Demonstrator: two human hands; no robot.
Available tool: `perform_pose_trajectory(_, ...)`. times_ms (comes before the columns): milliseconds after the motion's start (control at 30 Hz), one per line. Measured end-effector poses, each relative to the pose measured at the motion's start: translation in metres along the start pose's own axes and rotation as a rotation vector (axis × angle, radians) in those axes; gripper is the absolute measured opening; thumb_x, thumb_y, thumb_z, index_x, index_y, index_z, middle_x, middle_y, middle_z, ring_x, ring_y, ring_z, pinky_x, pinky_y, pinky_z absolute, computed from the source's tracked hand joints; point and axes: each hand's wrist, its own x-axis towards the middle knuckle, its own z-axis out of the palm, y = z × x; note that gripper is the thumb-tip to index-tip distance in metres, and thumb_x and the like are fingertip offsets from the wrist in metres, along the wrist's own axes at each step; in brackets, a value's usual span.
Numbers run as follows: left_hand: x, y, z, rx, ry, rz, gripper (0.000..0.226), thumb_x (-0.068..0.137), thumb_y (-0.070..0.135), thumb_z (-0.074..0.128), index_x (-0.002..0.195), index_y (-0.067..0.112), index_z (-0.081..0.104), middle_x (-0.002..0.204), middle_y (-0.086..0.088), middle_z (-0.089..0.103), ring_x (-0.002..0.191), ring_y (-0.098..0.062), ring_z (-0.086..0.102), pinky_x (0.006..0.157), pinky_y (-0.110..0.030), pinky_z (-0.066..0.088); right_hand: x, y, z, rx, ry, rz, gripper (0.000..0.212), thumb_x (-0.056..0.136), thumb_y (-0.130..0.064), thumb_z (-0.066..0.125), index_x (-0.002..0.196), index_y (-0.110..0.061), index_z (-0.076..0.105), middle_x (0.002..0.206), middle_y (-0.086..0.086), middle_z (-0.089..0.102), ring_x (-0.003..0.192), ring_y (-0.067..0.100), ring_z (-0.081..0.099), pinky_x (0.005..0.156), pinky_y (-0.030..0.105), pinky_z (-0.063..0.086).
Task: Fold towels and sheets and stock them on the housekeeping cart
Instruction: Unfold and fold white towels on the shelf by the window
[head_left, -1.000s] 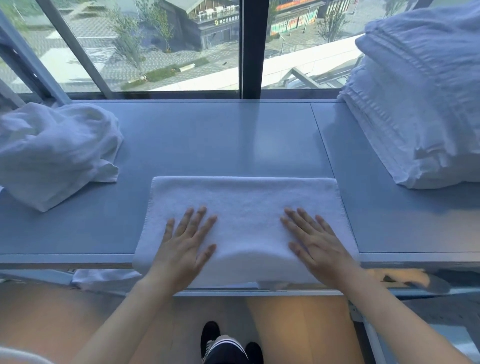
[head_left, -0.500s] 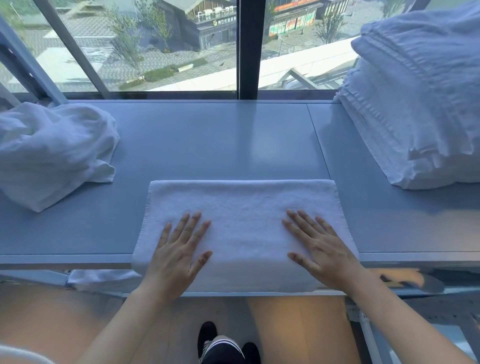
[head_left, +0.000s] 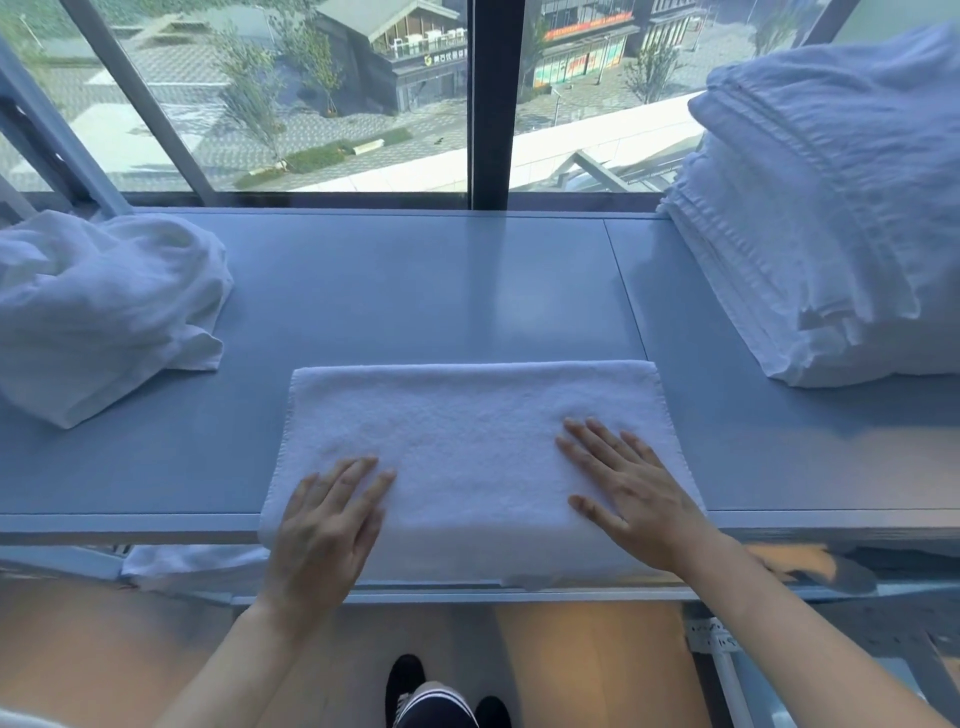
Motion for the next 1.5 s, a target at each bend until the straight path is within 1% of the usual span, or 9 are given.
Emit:
perform_pose_trajectory(200, -0.01, -0.001, -0.01, 0.07, -0.254, -0.018, 0.081, 0.096, 0.07, 0.039, 0.164, 0.027, 0.023, 0.172, 0.004, 0.015, 0.159, -0.019, 0.014, 0.125, -0.055, 0.02, -0.01, -0.005, 0.001, 0.02, 0.032, -0.02, 0.072, 0.105, -0.067, 0.027, 0.165, -0.034, 0.004, 0.172, -0.016, -0.005, 0.158, 0.011, -0.007, 0.127, 0.044, 0.002)
perform_pose_trajectory(400, -0.008, -0.011, -0.011, 0.124, -0.309, 0.024, 0.093, 0.09, 0.071, 0.049, 0.165, 0.028, 0.014, 0.173, 0.005, 0.006, 0.159, -0.018, 0.009, 0.125, -0.054, 0.021, -0.036, 0.005, 0.016, -0.134, 0.028, -0.063, 0.092, 0.094, -0.073, 0.047, 0.165, -0.029, 0.006, 0.173, -0.008, 0.0, 0.159, 0.017, 0.002, 0.124, 0.048, 0.013)
perform_pose_trajectory(500, -0.008, -0.014, -0.008, 0.149, -0.286, 0.051, 0.092, 0.091, 0.059, 0.064, 0.165, 0.025, 0.019, 0.173, 0.002, 0.011, 0.159, -0.022, 0.015, 0.121, -0.056, 0.028, -0.029, 0.013, 0.015, -0.184, 0.01, -0.098, 0.094, 0.095, -0.071, 0.048, 0.165, -0.027, 0.003, 0.173, -0.006, -0.003, 0.159, 0.019, -0.001, 0.124, 0.049, 0.012)
perform_pose_trajectory(700, -0.012, -0.003, -0.014, 0.198, -0.142, 0.102, 0.065, 0.092, 0.036, 0.056, 0.154, 0.016, 0.047, 0.162, -0.007, 0.039, 0.147, -0.03, 0.043, 0.111, -0.056, 0.042, -0.032, 0.013, 0.014, -0.256, 0.023, -0.148, 0.086, 0.101, -0.068, 0.036, 0.166, -0.02, 0.006, 0.173, 0.0, -0.002, 0.159, 0.023, 0.002, 0.126, 0.049, 0.014)
perform_pose_trajectory(867, -0.021, -0.002, -0.028, 0.213, -0.025, 0.189, 0.066, 0.073, -0.005, 0.058, 0.135, 0.014, 0.068, 0.145, -0.009, 0.06, 0.129, -0.031, 0.063, 0.095, -0.049, 0.055, -0.049, -0.007, 0.01, -0.197, 0.147, -0.138, 0.075, 0.094, -0.024, 0.071, 0.158, -0.007, 0.035, 0.167, 0.009, 0.028, 0.153, 0.03, 0.03, 0.119, 0.052, 0.037)
perform_pose_trajectory(1000, -0.042, -0.007, -0.053, 0.177, 0.008, 0.201, 0.043, 0.077, 0.002, 0.06, 0.116, 0.015, 0.074, 0.124, -0.005, 0.073, 0.105, -0.029, 0.073, 0.079, -0.04, 0.056, -0.067, -0.036, 0.0, -0.197, 0.27, -0.121, 0.053, 0.081, -0.002, 0.069, 0.134, -0.001, 0.063, 0.14, 0.016, 0.062, 0.124, 0.037, 0.063, 0.094, 0.049, 0.058)
perform_pose_trajectory(1133, -0.093, -0.016, -0.094, 0.154, 0.029, 0.124, 0.036, 0.081, 0.007, 0.058, 0.112, 0.016, 0.074, 0.114, -0.001, 0.075, 0.095, -0.029, 0.073, 0.069, -0.038, 0.055, -0.088, -0.086, -0.005, -0.199, 0.34, -0.095, 0.051, 0.071, 0.02, 0.064, 0.116, -0.005, 0.069, 0.103, 0.01, 0.072, 0.087, 0.034, 0.07, 0.066, 0.043, 0.06)
perform_pose_trajectory(1267, -0.153, -0.029, -0.145, 0.146, 0.026, 0.038, 0.037, 0.085, 0.007, 0.048, 0.114, 0.015, 0.07, 0.108, -0.001, 0.074, 0.086, -0.03, 0.072, 0.063, -0.039, 0.056, -0.102, -0.151, -0.011, -0.165, 0.364, -0.128, 0.06, 0.059, 0.025, 0.068, 0.112, -0.003, 0.07, 0.1, 0.011, 0.073, 0.082, 0.034, 0.07, 0.063, 0.04, 0.059)
perform_pose_trajectory(1500, -0.249, -0.051, -0.2, 0.126, 0.071, -0.083, 0.053, 0.073, -0.005, 0.062, 0.119, 0.021, 0.068, 0.104, 0.002, 0.07, 0.087, -0.027, 0.068, 0.066, -0.036, 0.053, -0.125, -0.251, -0.021, -0.133, 0.36, -0.133, 0.054, 0.055, 0.011, 0.085, 0.104, -0.007, 0.073, 0.095, 0.009, 0.073, 0.081, 0.035, 0.07, 0.063, 0.04, 0.058)
